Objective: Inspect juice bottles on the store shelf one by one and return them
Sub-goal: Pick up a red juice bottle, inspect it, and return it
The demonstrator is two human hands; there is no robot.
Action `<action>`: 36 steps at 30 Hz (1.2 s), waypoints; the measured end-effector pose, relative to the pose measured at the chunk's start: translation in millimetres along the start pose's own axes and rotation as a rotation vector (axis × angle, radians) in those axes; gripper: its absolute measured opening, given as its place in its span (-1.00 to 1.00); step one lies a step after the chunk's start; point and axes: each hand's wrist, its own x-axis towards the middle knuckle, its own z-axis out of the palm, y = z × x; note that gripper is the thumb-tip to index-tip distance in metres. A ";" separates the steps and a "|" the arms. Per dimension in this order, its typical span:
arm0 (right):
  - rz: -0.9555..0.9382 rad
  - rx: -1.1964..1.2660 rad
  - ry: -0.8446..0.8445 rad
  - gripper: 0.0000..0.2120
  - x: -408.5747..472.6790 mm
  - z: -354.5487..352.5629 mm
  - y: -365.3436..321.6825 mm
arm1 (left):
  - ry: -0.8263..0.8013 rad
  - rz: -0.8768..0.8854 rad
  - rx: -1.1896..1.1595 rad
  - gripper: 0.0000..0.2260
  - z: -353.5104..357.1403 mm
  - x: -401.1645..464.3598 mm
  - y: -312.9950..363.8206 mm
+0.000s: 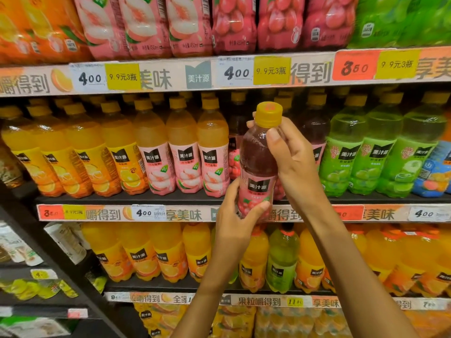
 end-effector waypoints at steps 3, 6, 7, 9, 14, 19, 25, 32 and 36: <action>0.008 -0.047 -0.031 -0.66 5.2 -1.3 10.4 | 0.046 -0.019 0.004 -0.44 -0.7 10.6 -4.9; 0.034 -0.057 -0.027 -0.69 10.4 -2.2 19.6 | 0.062 -0.023 0.016 -0.46 -0.8 15.7 -8.8; 0.039 -0.061 -0.023 -0.69 11.8 -2.3 22.0 | 0.067 -0.032 0.011 -0.46 0.0 16.7 -9.9; 0.048 -0.074 -0.026 -0.71 13.5 -1.4 25.6 | 0.075 -0.050 -0.018 -0.47 2.4 18.4 -12.1; 0.062 -0.085 0.008 -0.70 15.6 0.2 29.2 | 0.070 -0.048 -0.044 -0.49 4.9 21.0 -16.8; 0.044 -0.177 0.075 -0.56 2.4 -5.4 31.8 | 0.057 -0.007 0.035 -0.49 5.2 23.6 -13.7; -0.040 -0.522 0.149 -0.46 -3.2 -1.8 33.4 | 0.145 0.052 0.315 -0.46 8.0 20.7 -12.0; -0.065 -0.726 0.226 -0.45 3.1 0.5 34.6 | 0.326 0.213 0.563 -0.44 13.1 19.9 -15.2; -0.116 -0.816 0.265 -0.46 8.8 5.2 39.3 | 0.353 0.218 0.588 -0.44 14.2 24.3 -21.6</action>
